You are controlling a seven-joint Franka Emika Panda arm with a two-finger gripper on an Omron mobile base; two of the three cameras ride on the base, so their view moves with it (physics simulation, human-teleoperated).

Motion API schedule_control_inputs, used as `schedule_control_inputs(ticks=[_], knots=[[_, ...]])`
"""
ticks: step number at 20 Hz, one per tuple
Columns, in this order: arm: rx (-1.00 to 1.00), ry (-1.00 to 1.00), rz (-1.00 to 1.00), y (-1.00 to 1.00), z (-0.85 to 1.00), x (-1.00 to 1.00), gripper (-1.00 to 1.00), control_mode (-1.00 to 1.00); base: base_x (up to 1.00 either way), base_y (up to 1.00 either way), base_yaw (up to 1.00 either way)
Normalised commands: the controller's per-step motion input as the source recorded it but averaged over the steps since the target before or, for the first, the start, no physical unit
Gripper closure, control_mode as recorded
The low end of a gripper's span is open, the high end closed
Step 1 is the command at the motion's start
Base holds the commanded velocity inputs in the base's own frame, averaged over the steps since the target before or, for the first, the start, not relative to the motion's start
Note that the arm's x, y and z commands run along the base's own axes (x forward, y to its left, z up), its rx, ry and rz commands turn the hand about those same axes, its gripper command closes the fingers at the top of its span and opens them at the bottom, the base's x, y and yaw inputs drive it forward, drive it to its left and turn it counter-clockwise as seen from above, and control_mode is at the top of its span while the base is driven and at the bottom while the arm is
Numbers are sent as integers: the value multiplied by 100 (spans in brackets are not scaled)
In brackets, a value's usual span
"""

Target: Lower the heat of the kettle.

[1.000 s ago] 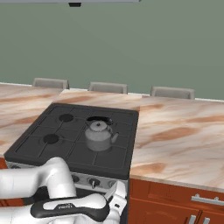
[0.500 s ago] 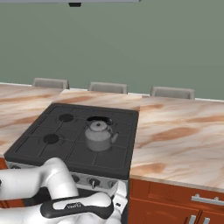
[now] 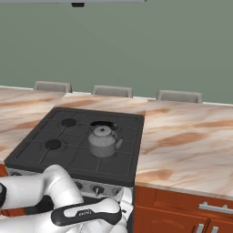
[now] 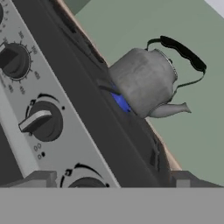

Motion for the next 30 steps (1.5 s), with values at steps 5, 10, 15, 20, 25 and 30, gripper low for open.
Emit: schedule_control_inputs(ticks=[5,10,15,20,25,30], knots=[[0,-1,0,0,-13,5,-100,-100,0,0,0],[0,-3,0,0,-13,5,-100,-100,0,0,0],[0,-3,0,0,-2,10,-100,-100,0,0,0],[0,-5,0,-6,0,2,-100,-100,0,0,0],[0,-7,0,-11,-3,1,-100,-100,0,0,0],[0,-7,0,-6,-9,4,-100,-100,0,0,0]])
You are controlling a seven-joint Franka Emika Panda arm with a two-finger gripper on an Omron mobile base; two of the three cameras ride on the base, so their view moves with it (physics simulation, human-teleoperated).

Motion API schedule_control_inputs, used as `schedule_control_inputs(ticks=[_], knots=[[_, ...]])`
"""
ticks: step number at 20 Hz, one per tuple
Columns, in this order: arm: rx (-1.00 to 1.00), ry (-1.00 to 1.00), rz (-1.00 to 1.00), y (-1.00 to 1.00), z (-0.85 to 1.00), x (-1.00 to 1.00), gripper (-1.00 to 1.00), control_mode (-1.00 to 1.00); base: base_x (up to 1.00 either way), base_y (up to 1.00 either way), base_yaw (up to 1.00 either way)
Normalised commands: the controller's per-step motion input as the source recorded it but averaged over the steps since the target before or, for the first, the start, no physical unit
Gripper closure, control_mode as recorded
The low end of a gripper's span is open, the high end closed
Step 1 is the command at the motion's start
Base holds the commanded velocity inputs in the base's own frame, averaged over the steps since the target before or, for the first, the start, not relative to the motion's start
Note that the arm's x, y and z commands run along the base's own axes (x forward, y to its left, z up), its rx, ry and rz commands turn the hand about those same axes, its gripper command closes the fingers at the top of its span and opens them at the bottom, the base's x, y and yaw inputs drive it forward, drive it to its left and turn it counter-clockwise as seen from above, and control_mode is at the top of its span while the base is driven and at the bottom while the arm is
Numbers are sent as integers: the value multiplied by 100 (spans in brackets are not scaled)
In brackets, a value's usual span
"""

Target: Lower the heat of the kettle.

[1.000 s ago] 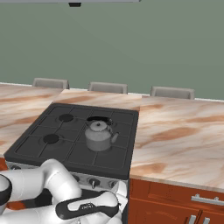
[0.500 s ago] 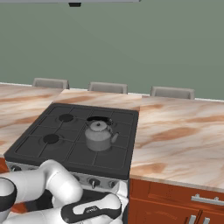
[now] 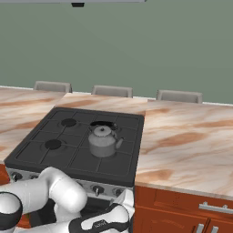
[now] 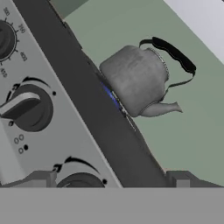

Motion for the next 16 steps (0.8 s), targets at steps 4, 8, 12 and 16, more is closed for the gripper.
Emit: schedule_control_inputs(ticks=[4,8,12,16], knots=[[0,-4,0,0,-12,13,-100,-100,0,0,0],[0,-1,0,0,-14,19,-100,-100,0,0,0],[0,0,0,0,-16,14,-100,-100,0,0,0],[0,0,0,-12,-21,0,-100,-100,0,0,0]])
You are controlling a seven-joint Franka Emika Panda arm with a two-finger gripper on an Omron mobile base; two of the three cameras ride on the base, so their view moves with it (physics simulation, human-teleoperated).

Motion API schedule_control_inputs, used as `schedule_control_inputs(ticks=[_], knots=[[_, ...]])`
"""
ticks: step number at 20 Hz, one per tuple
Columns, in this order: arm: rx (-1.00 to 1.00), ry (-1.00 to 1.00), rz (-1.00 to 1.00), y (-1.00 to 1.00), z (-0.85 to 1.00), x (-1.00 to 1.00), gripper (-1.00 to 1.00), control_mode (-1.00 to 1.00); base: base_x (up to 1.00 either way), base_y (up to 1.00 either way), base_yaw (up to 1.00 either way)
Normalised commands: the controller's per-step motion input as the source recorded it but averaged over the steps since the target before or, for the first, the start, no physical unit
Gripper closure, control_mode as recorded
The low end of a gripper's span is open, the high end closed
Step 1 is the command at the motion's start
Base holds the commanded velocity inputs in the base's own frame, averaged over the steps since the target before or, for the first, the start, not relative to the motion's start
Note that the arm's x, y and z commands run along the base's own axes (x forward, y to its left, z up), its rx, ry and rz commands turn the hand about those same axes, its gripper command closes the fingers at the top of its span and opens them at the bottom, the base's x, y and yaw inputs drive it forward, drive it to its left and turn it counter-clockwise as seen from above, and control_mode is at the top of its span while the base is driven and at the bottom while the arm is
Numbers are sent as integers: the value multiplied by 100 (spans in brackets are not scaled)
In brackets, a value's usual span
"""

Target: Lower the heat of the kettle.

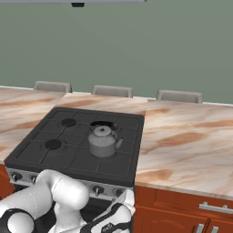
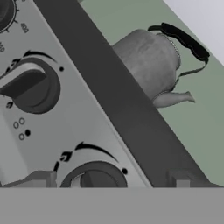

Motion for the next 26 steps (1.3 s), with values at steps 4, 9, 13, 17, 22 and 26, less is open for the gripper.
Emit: schedule_control_inputs(ticks=[4,9,13,17,22,26], knots=[[0,-1,0,-19,-19,0,-100,-100,0,0,0],[0,-2,0,-14,-13,2,-100,-100,0,0,0],[0,-2,0,-2,-11,12,-100,-100,0,0,0],[0,-2,0,0,-10,19,-100,-100,0,0,0],[0,-2,0,0,-9,18,-100,-100,0,0,0],[0,-1,0,0,-12,12,-100,-100,0,0,0]])
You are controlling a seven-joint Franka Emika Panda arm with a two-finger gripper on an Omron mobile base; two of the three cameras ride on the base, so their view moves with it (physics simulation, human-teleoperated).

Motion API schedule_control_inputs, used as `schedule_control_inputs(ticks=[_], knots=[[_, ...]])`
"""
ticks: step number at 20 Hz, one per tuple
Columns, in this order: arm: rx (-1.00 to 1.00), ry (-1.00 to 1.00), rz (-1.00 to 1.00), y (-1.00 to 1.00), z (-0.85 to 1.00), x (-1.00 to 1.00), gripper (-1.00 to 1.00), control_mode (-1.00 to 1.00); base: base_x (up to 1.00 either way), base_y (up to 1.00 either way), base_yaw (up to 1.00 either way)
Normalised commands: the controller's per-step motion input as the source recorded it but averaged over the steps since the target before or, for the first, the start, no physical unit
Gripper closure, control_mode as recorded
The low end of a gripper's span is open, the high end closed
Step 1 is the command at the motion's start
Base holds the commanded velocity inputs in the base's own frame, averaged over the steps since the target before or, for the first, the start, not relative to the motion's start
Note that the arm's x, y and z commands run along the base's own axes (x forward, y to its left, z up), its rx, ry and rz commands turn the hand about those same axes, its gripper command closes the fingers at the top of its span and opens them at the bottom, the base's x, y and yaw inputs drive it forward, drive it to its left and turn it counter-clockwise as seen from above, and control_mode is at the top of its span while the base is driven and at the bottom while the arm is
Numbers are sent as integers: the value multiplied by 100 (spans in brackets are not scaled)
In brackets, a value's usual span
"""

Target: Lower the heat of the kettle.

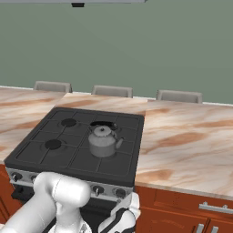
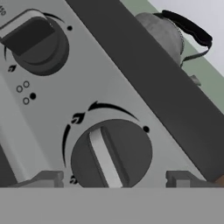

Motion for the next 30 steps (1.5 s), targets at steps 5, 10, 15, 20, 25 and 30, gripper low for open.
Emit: schedule_control_inputs(ticks=[5,10,15,20,25,30], knots=[[0,0,-1,0,-3,6,-100,-100,0,0,0],[0,0,-5,0,0,0,-100,-100,0,0,0],[0,0,-7,11,0,0,-100,-100,0,0,0],[0,0,-5,22,1,0,-100,-100,0,0,0],[0,6,0,9,10,0,-100,-100,0,0,0],[0,8,0,0,11,0,-100,-100,0,0,0]])
